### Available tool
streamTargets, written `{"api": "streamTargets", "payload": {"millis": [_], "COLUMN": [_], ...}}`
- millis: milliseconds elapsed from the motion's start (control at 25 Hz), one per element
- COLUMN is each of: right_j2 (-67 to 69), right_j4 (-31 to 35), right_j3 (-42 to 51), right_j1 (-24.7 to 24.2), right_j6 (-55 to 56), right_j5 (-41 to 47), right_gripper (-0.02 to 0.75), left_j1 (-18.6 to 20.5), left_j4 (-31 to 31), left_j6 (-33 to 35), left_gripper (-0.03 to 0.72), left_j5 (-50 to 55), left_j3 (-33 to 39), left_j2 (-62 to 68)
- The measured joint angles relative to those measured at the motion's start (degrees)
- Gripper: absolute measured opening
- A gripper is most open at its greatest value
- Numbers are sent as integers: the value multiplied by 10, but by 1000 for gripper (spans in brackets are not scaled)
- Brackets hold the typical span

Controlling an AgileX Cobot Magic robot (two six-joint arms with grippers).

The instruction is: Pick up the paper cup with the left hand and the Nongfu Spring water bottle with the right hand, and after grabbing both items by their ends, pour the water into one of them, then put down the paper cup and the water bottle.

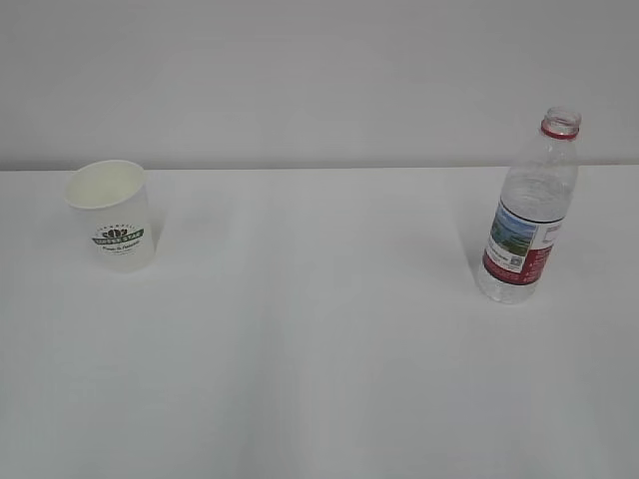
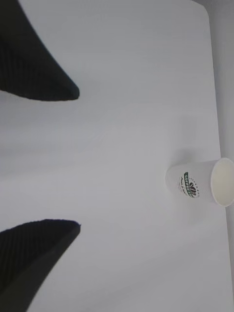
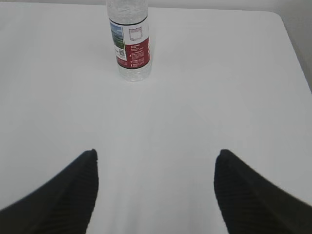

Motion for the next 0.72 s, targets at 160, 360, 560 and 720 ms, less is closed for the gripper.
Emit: {"api": "streamTargets", "payload": {"millis": [160, 360, 560, 720], "right_j2": [0, 0, 0, 0], "right_j4": [0, 0, 0, 0], "right_j3": [0, 0, 0, 0], "right_j1": [0, 0, 0, 0], "right_j6": [0, 0, 0, 0], "right_j5": [0, 0, 0, 0], "right_gripper": [557, 557, 557, 557], "left_j1": [0, 0, 0, 0], "left_j4": [0, 0, 0, 0], "left_j6": [0, 0, 0, 0], "left_gripper": [538, 526, 507, 488], "left_j5": [0, 0, 0, 0], "left_j3": [0, 0, 0, 0], "left_j2": [0, 0, 0, 0]}}
